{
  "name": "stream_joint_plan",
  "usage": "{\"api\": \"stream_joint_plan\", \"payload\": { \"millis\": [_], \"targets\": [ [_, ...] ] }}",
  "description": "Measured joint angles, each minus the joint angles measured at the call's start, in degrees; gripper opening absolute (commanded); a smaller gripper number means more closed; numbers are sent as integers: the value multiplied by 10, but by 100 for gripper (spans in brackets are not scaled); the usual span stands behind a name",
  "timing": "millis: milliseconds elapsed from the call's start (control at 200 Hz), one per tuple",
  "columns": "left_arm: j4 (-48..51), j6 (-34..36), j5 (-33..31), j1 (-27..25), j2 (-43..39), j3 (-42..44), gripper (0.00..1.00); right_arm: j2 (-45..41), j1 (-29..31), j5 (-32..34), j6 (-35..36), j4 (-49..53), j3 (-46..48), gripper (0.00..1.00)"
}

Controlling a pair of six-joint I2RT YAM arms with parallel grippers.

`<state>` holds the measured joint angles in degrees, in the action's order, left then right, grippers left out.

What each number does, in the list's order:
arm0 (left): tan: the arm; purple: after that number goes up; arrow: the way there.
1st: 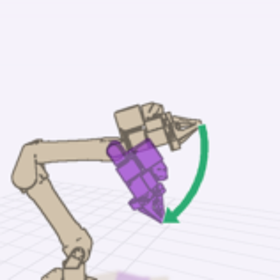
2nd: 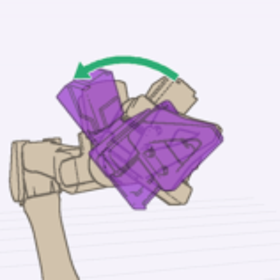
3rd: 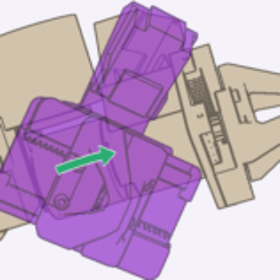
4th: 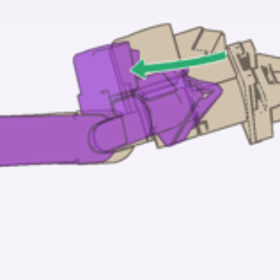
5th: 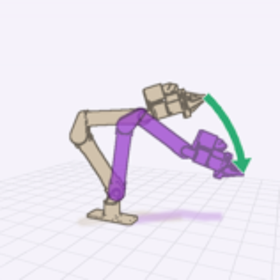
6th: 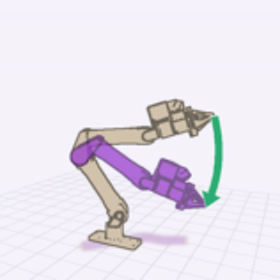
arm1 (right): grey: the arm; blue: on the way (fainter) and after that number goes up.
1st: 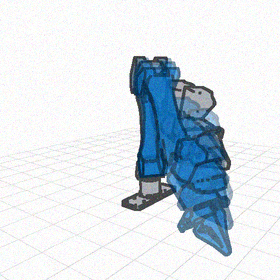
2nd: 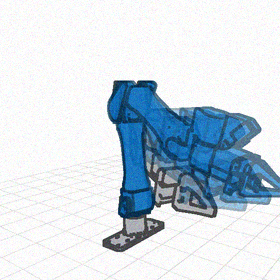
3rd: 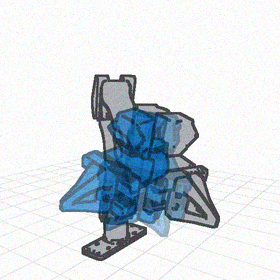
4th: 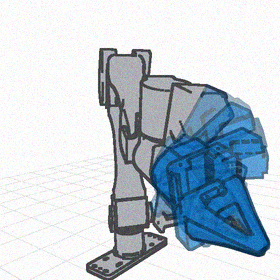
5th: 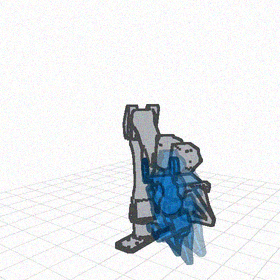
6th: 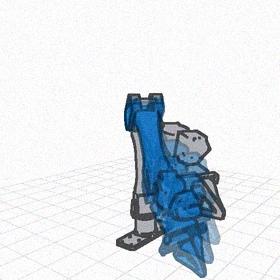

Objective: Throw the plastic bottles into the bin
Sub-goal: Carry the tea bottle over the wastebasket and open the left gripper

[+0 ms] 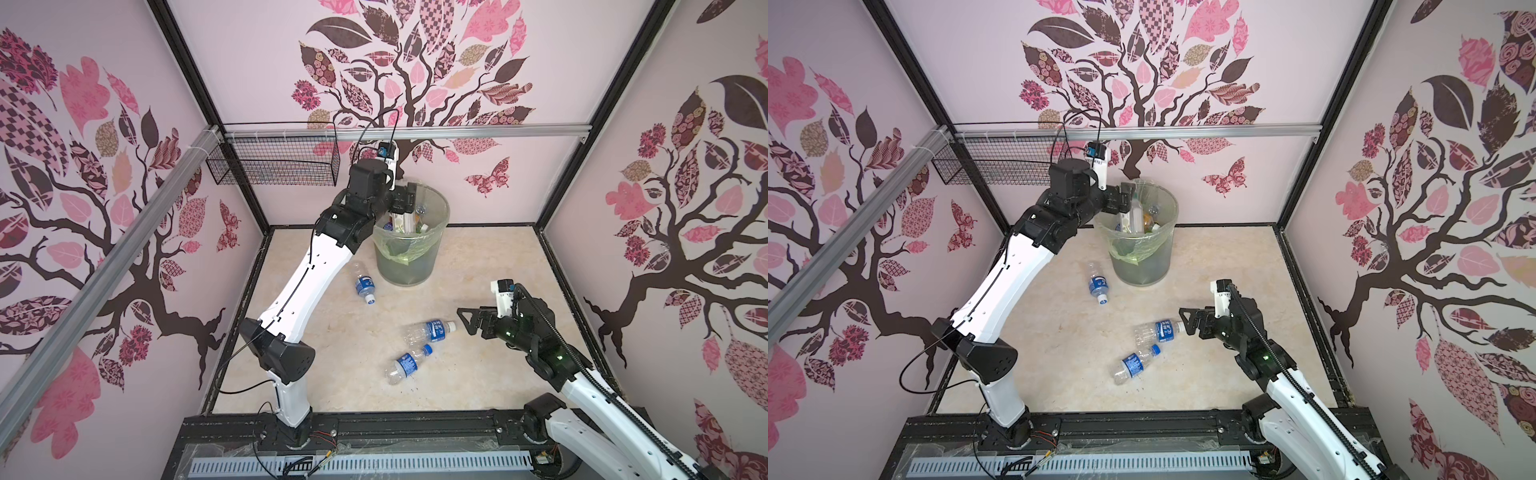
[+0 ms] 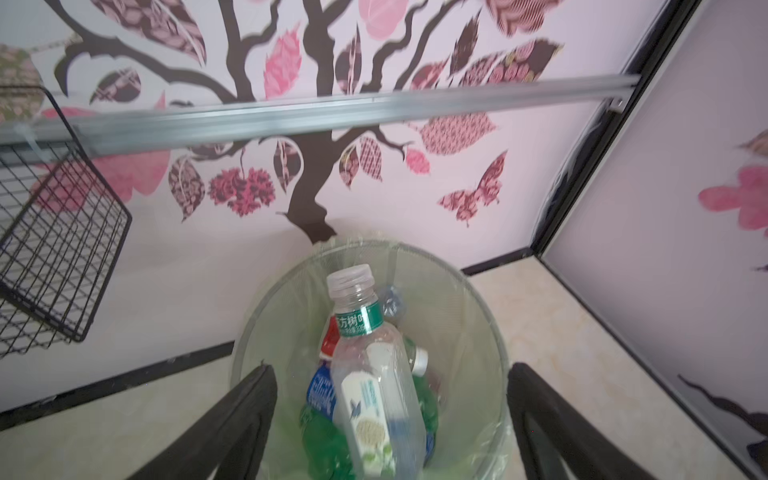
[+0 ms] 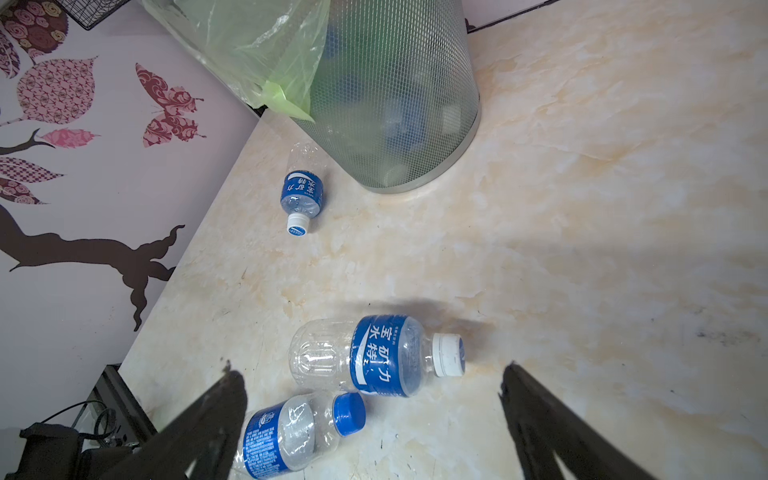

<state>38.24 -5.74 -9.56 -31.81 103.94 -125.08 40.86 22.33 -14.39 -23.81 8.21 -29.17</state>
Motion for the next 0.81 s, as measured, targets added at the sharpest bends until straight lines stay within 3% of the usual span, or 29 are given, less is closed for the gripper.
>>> {"api": "stream_joint_plan", "payload": {
  "millis": [265, 550, 675, 805],
  "targets": [
    [-26, 2, -5, 1, -272, 364, 98, 28, 0, -4, 2, -8, -3, 97],
    [-30, -9, -51, 3, -525, 579, 98, 122, 3, -10, 30, -7, -70, 93],
    [-20, -20, -68, 3, -578, 652, 98, 171, 32, 4, 74, 6, -131, 91],
    [-18, -36, -73, 3, -603, 700, 98, 244, 97, 66, 149, 49, -209, 90]
  ]
}}
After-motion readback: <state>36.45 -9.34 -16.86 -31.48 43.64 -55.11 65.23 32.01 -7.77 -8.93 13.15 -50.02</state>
